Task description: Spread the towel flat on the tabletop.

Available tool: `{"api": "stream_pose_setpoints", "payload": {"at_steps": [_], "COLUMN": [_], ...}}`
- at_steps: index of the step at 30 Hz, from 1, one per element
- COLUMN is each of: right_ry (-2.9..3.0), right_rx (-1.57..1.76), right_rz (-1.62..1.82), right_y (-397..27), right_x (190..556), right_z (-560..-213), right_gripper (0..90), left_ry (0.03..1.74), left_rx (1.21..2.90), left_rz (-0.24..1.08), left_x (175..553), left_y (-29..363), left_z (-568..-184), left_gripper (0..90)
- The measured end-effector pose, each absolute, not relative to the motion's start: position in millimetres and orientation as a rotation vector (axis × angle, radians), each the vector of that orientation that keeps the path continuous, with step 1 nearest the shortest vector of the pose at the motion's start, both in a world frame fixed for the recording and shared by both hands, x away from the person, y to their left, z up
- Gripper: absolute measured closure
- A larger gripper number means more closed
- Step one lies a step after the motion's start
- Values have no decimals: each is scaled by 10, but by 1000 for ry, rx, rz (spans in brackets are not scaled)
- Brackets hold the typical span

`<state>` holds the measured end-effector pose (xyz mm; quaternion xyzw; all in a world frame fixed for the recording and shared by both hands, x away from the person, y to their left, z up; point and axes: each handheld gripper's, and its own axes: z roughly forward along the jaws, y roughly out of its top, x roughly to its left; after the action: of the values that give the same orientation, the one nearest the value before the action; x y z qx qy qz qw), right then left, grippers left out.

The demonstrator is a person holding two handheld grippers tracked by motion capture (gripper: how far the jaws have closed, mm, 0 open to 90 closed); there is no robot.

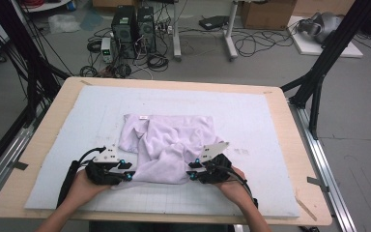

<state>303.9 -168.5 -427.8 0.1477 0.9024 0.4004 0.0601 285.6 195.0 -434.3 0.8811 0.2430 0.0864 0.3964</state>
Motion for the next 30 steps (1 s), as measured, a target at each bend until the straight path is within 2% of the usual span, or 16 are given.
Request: {"api": "stream_pose_setpoints", "payload": {"at_steps": [3, 7, 10, 25, 27, 28, 30], "right_ry": [2774, 2786, 2801, 2727, 2718, 2706, 2683], "right_rx": [417, 392, 404, 323, 294, 300, 304], "right_rz": [1173, 1166, 1200, 1378, 1430, 1468, 1460], "right_y": [-1582, -1558, -1615, -2036, -2077, -2102, -2133], "right_x": [3034, 3020, 2992, 2176, 2105, 2090, 2120], "right_z": [-4364, -4384, -4347, -3868, -3765, -3716, -3676], "right_gripper": [673, 822, 836, 833, 790, 759, 734], "left_ry": [604, 572, 572, 463, 449, 450, 455], "left_rx": [2239, 2252, 2243, 2125, 2116, 2118, 2130], "left_rz": [205, 215, 230, 267, 252, 253, 265], "left_x": [2843, 2782, 2721, 2153, 2106, 2102, 2136], "left_y": [1942, 1922, 1925, 2005, 1991, 1988, 1986], "left_z": [-4370, -4366, -4337, -3835, -3808, -3806, -3829], "left_gripper": [638, 829, 856, 862, 825, 755, 694]}}
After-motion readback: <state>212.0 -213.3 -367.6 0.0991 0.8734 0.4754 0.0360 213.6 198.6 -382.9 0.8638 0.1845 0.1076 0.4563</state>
